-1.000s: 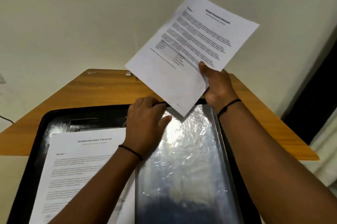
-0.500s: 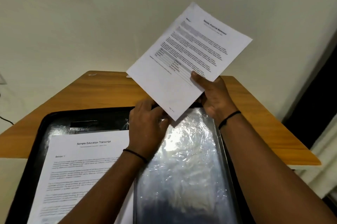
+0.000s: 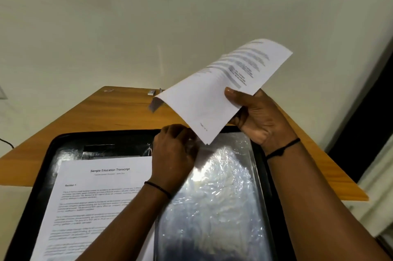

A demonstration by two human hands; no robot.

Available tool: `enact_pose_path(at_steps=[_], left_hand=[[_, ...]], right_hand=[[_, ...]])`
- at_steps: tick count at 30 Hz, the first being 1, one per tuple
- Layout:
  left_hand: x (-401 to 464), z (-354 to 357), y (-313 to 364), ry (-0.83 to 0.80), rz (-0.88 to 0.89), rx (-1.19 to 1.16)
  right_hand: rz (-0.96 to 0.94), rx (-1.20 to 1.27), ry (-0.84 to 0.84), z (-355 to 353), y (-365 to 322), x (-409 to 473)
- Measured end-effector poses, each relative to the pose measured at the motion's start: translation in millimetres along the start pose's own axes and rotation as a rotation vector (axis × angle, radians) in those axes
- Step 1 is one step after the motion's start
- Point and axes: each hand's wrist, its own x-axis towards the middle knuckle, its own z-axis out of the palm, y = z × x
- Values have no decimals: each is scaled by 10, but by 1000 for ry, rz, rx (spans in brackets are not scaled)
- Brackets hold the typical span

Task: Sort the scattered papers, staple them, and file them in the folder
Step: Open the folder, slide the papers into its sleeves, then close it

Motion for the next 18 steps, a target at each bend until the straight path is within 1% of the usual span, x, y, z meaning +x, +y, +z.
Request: enact_pose_path(at_steps=[2,4,5,7,10,12,15,16,17,18], left_hand=[[5,-21,7,26,44,-41],[9,-29,12,-2,14,-69],[4,-22,4,-27,4,-37],[-28,1,-6,-66,-2,42],[-46,13,24,-68,-24,44],[-55,-2,48,-51,-25,32],[-43,-52,66,-33,35,-43],[-49,-96,81,-21,-4,-133],[-43,-156,104,15,-117,-277],[-12,-242,128,77,-295,-481]], right_hand=[[157,-97,58,-58,100,-41],[314,-250,155,-162,259,-85],[353,-302,190,-210,329,-110],[374,-311,269,-300,423,-123],[353,-222,319,-334,445,-117],[296,-173,310,-297,436,-105],[178,-156,281,-218,359,-143],[138,-122,257,-217,333,-156],[103,-83,225,-220,305,-171],[74,-52,192,-233,277,-190]])
